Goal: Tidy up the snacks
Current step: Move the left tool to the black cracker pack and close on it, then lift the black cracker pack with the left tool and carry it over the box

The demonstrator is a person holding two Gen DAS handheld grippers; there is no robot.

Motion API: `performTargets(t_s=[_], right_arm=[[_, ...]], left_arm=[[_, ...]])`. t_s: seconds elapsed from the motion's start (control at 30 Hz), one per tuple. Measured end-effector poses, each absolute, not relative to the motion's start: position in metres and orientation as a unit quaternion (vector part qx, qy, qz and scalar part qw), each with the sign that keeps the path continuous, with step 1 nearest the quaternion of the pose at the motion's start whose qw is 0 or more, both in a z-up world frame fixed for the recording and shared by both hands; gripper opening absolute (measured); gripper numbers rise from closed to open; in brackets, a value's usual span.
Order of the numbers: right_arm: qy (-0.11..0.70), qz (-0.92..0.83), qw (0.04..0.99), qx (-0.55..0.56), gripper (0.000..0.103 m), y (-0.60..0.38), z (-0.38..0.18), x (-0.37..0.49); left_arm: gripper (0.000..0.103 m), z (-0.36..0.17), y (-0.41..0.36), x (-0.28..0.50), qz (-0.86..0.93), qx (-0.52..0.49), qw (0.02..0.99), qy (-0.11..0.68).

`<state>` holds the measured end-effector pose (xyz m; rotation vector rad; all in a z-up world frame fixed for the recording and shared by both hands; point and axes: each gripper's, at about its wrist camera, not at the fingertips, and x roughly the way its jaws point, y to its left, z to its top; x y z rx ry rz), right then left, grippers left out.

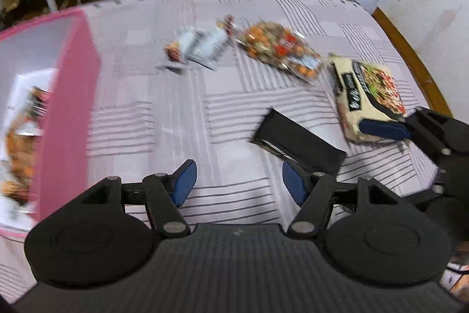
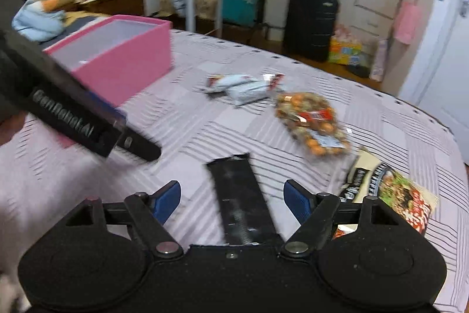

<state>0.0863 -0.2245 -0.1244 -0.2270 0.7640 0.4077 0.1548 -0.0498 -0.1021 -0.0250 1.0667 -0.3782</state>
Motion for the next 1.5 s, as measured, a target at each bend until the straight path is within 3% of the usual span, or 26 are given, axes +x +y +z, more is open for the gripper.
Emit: performTargets(t_s=[0.47,0.67,0.73,0.83,0.97,1.13,1.2,1.23,1.5], right_arm=[[0.385,0.226,0.894,-0.047,0.081,-0.258,-0.176,0.102],[0.387,0.252,0.885,-0.059,0.081,-0.255,-0.183,0.098],[0.406,0.267,0.872,-0.057,0.081,-0.251,-0.186,0.098],[0.422,0.266,0.865,-0.06,0.083,-0.243,-0.186,0.097],[0.464,0.254,0.848,0.039,0.082,-0.243,-0.181,0.102],[0.452,0.23,0.861,0.027,0.082,-0.236,-0.189,0.102],[0.442,0.215,0.871,-0.009,0.075,-0.226,-0.191,0.096],[0.44,0.199,0.875,-0.041,0.063,-0.22,-0.191,0.092],[0.479,0.153,0.864,-0.021,0.061,-0.212,-0.176,0.091]], left_arm=[[0.056,-0.155,-0.096,0.191,-0.192,-0.098,0.821,0.529],[0.048,-0.181,-0.102,0.184,-0.203,-0.116,0.802,0.55],[0.036,-0.181,-0.106,0.186,-0.212,-0.103,0.808,0.54],[0.029,-0.185,-0.103,0.191,-0.221,-0.123,0.802,0.541],[0.027,-0.186,-0.097,0.191,-0.215,-0.127,0.807,0.535],[0.026,-0.187,-0.097,0.191,-0.215,-0.13,0.801,0.543],[0.026,-0.187,-0.097,0.19,-0.215,-0.127,0.801,0.544],[0.026,-0.186,-0.097,0.188,-0.215,-0.125,0.8,0.547],[0.029,-0.182,-0.1,0.179,-0.218,-0.106,0.785,0.57]])
